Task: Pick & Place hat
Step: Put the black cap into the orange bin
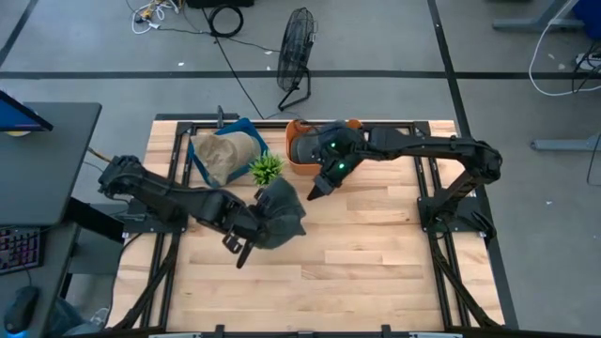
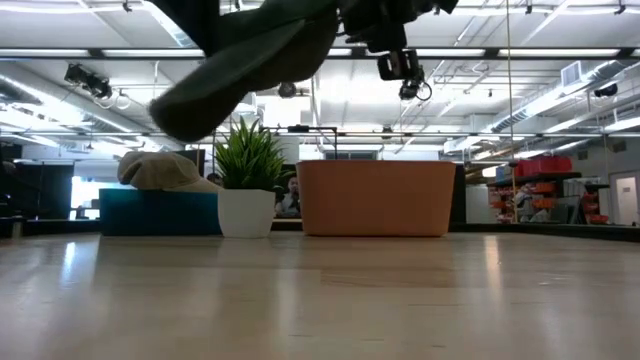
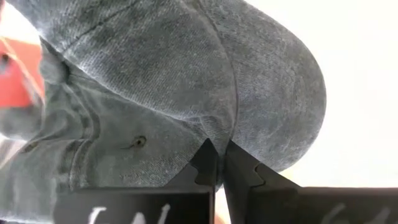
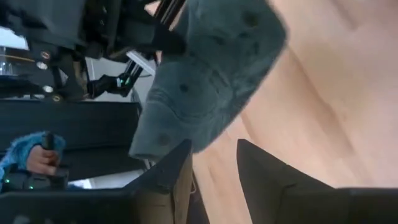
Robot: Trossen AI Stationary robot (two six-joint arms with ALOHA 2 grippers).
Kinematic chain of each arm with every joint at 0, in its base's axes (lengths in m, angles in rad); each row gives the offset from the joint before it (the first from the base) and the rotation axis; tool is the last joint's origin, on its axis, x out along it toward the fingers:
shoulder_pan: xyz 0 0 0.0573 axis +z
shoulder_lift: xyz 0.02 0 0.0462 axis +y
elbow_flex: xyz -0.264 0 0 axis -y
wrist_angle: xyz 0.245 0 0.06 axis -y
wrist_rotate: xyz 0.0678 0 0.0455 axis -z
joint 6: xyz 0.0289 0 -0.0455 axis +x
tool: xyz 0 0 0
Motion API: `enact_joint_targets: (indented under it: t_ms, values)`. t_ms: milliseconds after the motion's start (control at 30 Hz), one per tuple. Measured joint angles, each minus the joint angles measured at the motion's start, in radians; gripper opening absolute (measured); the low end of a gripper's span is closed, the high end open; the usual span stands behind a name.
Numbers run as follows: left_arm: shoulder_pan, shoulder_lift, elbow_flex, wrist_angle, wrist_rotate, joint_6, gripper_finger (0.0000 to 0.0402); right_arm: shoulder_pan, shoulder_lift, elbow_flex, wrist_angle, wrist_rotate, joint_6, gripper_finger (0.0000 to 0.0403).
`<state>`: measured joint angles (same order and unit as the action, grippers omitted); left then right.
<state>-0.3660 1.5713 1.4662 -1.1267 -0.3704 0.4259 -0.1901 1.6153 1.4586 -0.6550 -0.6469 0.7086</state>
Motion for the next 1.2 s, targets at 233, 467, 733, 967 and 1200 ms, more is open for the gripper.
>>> enact_joint_targets:
  t_ms: [233, 467, 733, 967, 1200]
  values:
    - [0.034, 0.000, 0.000, 0.079, -0.037, 0.116, 0.0007, 0.021, 0.039, -0.001, 0.085, 0.146, 0.048, 0.0132]
    - [0.034, 0.000, 0.000, 0.092, -0.077, 0.192, 0.0008, 0.009, 0.089, 0.000, 0.111, 0.162, 0.075, 0.0135]
    - [0.018, 0.000, 0.000, 0.081, -0.082, 0.152, 0.0012, -0.013, 0.093, -0.001, 0.109, 0.301, -0.054, 0.0135]
    - [0.009, 0.000, 0.000, 0.060, -0.081, 0.130, 0.0010, -0.052, 0.092, 0.000, 0.149, 0.243, -0.037, 0.0135]
    - [0.038, 0.000, 0.000, 0.058, -0.080, 0.131, 0.0008, -0.041, 0.091, 0.000, 0.208, 0.046, -0.097, 0.0135]
